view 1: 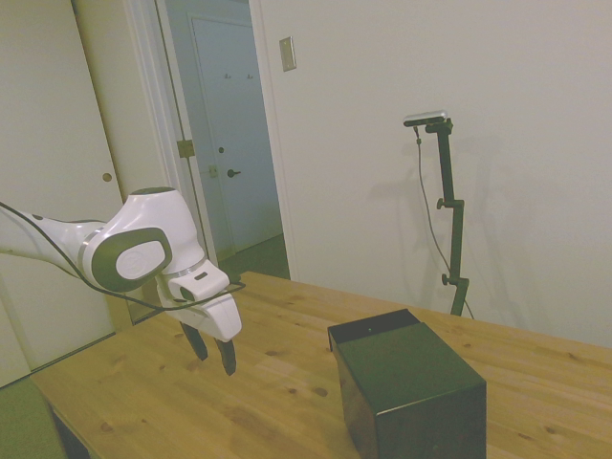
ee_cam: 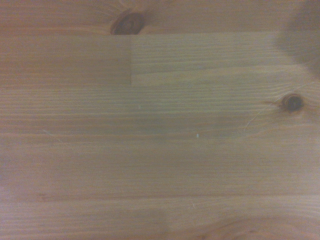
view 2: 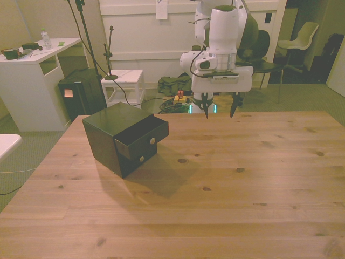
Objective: Close the top drawer
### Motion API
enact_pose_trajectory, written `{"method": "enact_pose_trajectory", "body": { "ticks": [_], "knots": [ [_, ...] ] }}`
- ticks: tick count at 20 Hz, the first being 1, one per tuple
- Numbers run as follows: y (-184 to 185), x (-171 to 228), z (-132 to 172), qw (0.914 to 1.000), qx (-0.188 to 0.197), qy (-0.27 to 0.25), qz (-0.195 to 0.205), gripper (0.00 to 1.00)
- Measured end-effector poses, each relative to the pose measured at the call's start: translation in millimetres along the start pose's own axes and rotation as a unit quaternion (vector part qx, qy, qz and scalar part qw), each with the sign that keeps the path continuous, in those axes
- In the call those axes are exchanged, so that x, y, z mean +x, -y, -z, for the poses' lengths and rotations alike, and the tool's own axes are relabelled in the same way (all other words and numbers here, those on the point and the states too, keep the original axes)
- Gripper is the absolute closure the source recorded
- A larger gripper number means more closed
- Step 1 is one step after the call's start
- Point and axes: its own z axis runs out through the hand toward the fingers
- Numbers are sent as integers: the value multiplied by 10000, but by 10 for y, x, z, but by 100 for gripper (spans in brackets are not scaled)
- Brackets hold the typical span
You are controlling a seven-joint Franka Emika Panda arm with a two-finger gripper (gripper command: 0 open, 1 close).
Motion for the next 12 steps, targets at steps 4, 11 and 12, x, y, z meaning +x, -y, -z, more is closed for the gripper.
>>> {"method": "enact_pose_trajectory", "body": {
  "ticks": [4, 11, 12],
  "knots": [
    [-11, 56, 25, 10000, 32, -3, -57, 0],
    [134, 611, 206, 9972, 457, -385, -445, 0],
    [181, 687, 199, 9962, 535, -484, -489, 0]
  ]
}}
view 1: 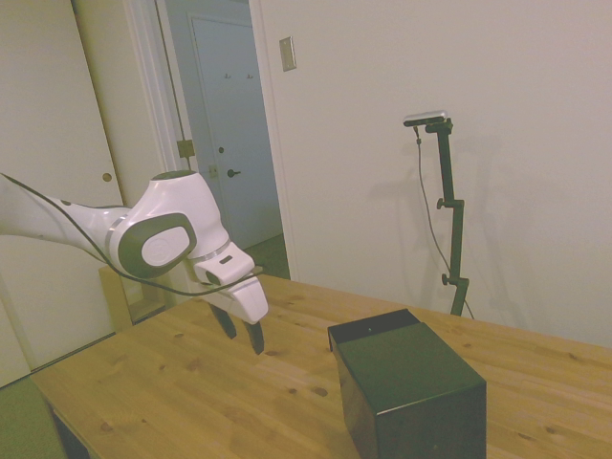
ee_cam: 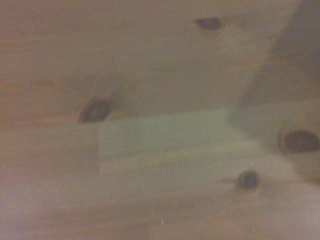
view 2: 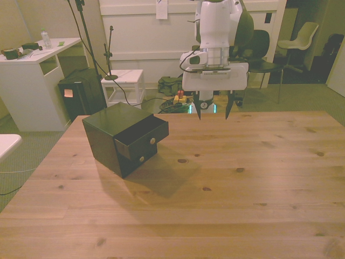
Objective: Close the top drawer
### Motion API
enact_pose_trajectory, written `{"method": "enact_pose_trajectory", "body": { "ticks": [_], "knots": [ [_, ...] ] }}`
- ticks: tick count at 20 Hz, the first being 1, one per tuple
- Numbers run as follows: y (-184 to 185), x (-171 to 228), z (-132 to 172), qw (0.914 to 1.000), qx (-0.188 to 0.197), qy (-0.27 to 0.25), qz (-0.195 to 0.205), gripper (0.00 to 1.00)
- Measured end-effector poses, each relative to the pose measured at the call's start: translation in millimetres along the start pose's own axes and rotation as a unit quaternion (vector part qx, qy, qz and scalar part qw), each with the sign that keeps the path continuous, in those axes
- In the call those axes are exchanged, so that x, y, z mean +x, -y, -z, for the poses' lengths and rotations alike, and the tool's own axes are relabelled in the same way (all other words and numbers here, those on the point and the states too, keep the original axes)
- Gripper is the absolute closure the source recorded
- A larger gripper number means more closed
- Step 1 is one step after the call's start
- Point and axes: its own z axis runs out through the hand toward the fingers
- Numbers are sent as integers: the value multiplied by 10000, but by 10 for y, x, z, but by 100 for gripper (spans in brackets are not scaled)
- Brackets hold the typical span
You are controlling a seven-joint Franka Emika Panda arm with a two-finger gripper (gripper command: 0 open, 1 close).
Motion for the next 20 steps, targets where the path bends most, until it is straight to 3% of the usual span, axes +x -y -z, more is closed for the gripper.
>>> {"method": "enact_pose_trajectory", "body": {
  "ticks": [5, 10, 20],
  "knots": [
    [162, 439, -70, 9972, 309, -602, -332, 0],
    [57, 1009, 20, 9907, 380, -1096, -709, 0],
    [-89, 1420, 20, 9761, 345, -1957, -879, 0]
  ]
}}
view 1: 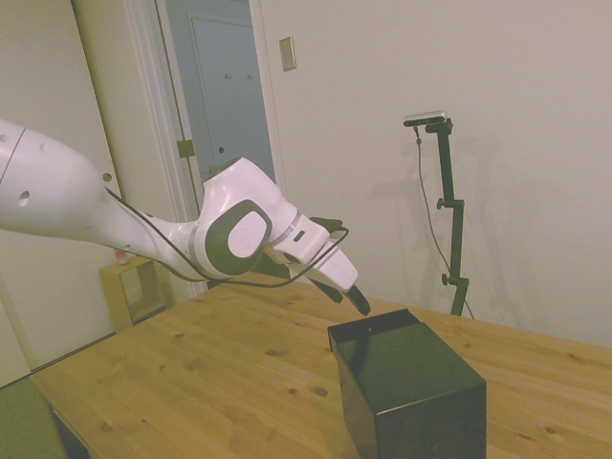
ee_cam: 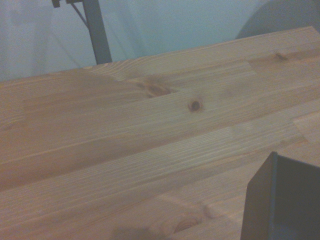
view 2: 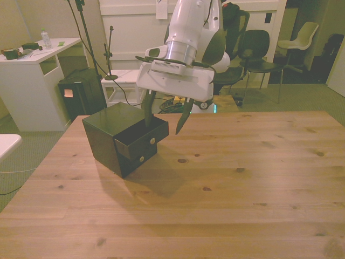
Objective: Close the top drawer
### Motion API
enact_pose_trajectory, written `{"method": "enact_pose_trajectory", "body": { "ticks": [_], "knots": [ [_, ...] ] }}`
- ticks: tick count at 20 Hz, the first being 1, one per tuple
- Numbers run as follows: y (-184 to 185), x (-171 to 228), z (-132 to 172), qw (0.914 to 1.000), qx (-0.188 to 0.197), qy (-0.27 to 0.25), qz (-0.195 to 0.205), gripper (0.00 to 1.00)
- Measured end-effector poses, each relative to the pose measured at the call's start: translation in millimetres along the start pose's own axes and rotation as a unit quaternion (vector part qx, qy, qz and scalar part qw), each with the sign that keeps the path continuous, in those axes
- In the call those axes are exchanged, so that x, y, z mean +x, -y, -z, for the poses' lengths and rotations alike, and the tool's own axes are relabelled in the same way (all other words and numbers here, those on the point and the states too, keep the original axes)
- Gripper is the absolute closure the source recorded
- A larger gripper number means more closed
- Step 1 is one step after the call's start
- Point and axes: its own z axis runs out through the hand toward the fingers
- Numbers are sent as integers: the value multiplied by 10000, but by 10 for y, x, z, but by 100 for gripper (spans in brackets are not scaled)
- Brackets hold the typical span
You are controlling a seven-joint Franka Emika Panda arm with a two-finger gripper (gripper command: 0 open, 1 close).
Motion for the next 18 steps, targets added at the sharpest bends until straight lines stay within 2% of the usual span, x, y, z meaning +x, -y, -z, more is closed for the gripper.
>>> {"method": "enact_pose_trajectory", "body": {
  "ticks": [2, 3, 12, 18],
  "knots": [
    [23, 12, -51, 10000, 4, -2, -10, 0],
    [45, 18, -71, 10000, 24, -10, -12, 100],
    [270, -142, -55, 9997, 228, 4, -76, 100],
    [254, -358, -122, 9996, 164, 151, -147, 100]
  ]
}}
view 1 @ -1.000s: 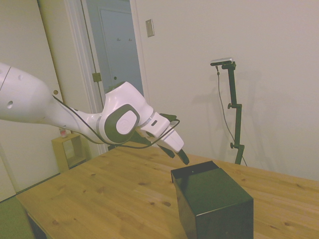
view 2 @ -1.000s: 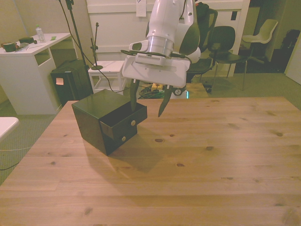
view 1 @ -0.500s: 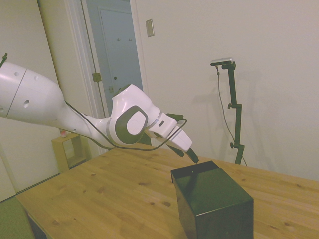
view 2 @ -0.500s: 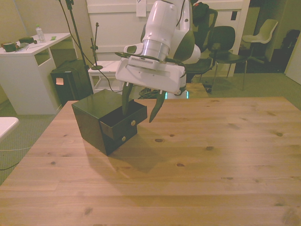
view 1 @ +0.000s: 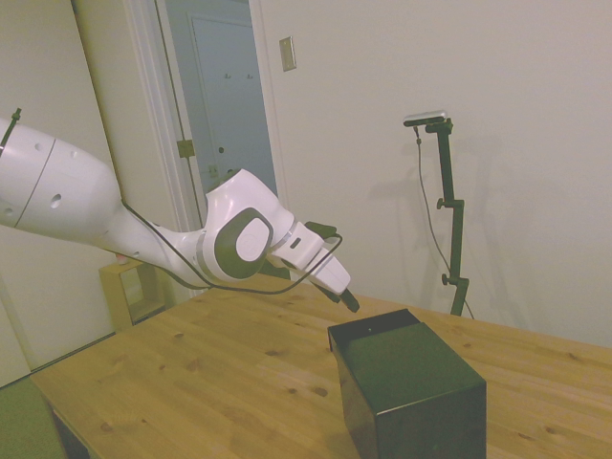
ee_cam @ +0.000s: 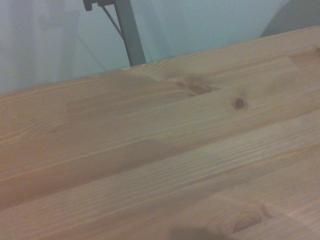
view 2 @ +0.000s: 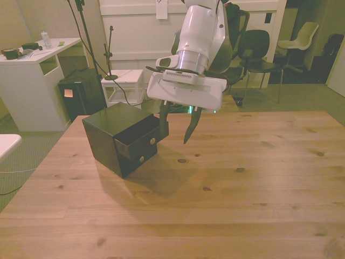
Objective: Close the top drawer
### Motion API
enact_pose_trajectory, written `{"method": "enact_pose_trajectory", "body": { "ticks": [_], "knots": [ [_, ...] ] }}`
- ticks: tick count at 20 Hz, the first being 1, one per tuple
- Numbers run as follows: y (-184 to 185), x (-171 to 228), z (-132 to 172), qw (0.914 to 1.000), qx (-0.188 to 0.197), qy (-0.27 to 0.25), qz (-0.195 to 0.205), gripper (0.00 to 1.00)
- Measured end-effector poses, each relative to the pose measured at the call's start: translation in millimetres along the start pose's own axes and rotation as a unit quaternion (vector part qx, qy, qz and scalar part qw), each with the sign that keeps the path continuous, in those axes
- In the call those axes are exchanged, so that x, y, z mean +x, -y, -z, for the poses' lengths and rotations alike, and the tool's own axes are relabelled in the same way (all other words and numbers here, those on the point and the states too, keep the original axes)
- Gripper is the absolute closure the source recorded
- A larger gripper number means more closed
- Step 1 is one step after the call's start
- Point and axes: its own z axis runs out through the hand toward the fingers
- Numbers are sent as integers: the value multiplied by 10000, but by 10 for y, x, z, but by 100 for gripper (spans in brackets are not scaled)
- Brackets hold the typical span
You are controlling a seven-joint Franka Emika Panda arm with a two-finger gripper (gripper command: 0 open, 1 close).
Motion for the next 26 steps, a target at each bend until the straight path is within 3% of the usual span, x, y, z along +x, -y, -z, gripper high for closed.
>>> {"method": "enact_pose_trajectory", "body": {
  "ticks": [17, 26],
  "knots": [
    [-295, 339, 49, 9984, -114, -227, -505, 100],
    [-361, 372, -31, 9981, -197, -213, -550, 100]
  ]
}}
